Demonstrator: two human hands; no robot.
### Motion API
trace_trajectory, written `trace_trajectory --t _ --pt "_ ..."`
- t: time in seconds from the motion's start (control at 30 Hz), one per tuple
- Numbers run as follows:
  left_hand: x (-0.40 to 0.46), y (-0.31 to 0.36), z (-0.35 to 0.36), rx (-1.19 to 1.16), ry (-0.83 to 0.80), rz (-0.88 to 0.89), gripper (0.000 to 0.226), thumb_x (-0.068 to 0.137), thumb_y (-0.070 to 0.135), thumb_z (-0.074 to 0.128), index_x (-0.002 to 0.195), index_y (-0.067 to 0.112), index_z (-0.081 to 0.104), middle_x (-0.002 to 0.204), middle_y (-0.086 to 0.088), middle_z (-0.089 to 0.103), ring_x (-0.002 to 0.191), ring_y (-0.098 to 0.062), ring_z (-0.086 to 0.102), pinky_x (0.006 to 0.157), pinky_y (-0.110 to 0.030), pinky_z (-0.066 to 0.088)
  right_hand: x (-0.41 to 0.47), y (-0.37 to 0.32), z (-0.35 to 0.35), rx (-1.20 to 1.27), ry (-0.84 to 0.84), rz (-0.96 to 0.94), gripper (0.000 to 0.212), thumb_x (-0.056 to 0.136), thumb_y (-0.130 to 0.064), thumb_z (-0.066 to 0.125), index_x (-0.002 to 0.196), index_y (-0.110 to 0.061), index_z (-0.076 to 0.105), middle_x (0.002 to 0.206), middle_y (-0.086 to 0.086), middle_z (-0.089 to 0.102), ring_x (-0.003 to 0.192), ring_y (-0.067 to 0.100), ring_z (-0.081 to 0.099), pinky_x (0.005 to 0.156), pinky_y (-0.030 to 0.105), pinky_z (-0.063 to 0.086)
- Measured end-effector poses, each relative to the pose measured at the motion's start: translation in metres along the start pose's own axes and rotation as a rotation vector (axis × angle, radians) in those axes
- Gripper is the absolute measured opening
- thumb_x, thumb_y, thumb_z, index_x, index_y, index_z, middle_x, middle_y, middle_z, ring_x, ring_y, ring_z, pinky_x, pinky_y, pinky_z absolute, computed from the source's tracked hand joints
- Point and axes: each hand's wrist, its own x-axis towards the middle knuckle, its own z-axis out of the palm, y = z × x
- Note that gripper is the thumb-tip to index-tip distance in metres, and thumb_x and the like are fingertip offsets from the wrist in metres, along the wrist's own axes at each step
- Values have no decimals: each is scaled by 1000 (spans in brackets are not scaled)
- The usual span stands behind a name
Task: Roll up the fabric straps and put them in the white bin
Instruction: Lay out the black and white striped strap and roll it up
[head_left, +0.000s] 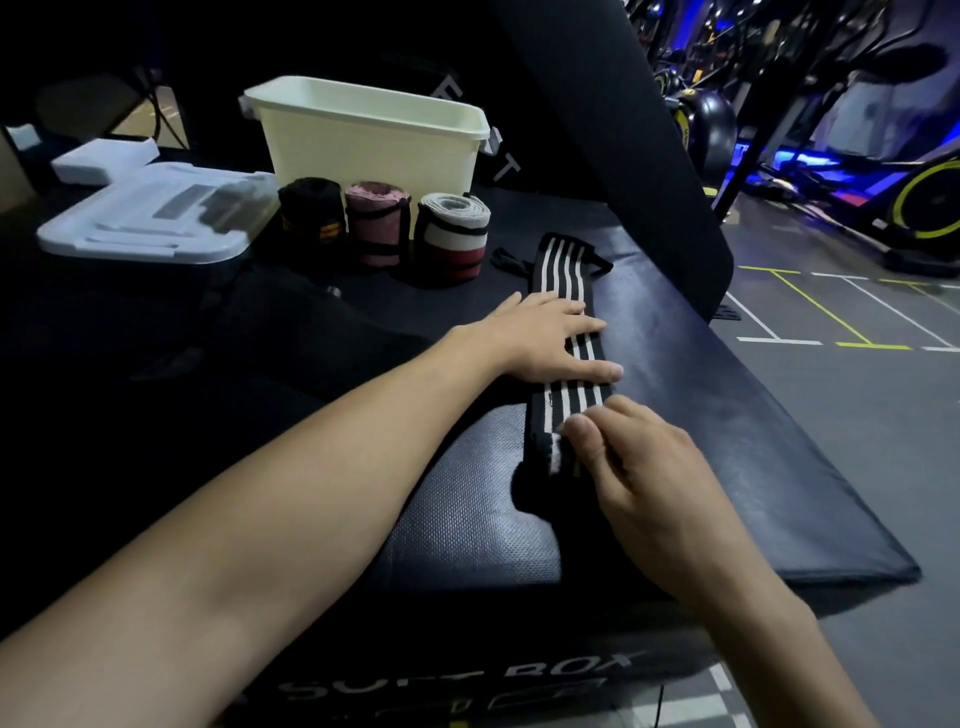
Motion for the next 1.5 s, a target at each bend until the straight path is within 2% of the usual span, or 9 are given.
trace_trajectory --t 0.1,0.3,0.47,0.6,0.77,0.9,1.1,1.27,1.5 --pt "-1 1 1 -17 7 -7 85 85 86 44 157 43 33 170 7 20 158 -17 7 127 -53 4 6 -3 1 -2 41 44 17 102 -39 45 97 -31 59 85 -14 63 84 14 61 80 46 48" --pt "-2 -2 -1 -32 5 -5 66 97 57 53 157 43 31 170 8 19 158 -17 5 127 -49 1 11 -19 6 -176 198 35 8 93 -24 65 96 -30 60 93 -8 60 89 21 54 70 38 35" --pt "0 -5 2 -56 82 -26 73 88 80 49 151 45 43 167 10 29 157 -16 13 127 -52 6 3 -18 5 -193 291 -29 18 87 -29 76 84 -23 60 77 -5 65 74 23 59 67 40 41" --pt "1 -6 -1 -47 133 -42 67 89 79 47 147 44 50 163 9 37 154 -18 23 125 -54 13 -8 -7 -4 -125 167 -62 28 81 -53 74 94 -29 69 91 -13 69 84 13 63 77 35 47" --pt "2 -7 0 -60 156 -39 62 92 74 50 144 41 55 160 8 43 151 -19 29 124 -50 21 -10 8 -9 -51 33 -72 45 75 -29 87 117 -31 70 117 -19 70 107 11 65 85 41 56" --pt "0 -9 -1 -72 152 -25 62 91 74 52 144 41 55 160 6 43 151 -20 29 124 -48 22 -2 5 -10 -103 9 -73 37 82 -37 74 118 -33 67 113 -17 72 103 7 61 84 31 40" --pt "-7 -9 -8 -123 184 3 67 65 87 67 119 47 68 125 16 55 125 -16 40 111 -42 33 -15 -2 -28 -63 -93 -86 30 88 -38 72 113 -38 57 84 -40 52 92 -34 37 74 17 31" --pt "-7 -6 -8 -153 197 14 61 63 86 70 111 48 68 116 16 52 119 -14 39 112 -45 33 -15 -13 -36 -46 -214 11 25 90 -52 52 109 -37 54 82 -12 68 81 16 63 70 40 47" --pt "-8 -8 -4 -167 220 24 57 70 82 68 114 46 68 120 15 53 121 -15 40 109 -44 34 -6 -17 -19 -272 -105 88 47 100 -50 24 102 -26 65 109 -5 53 99 23 48 75 38 34"
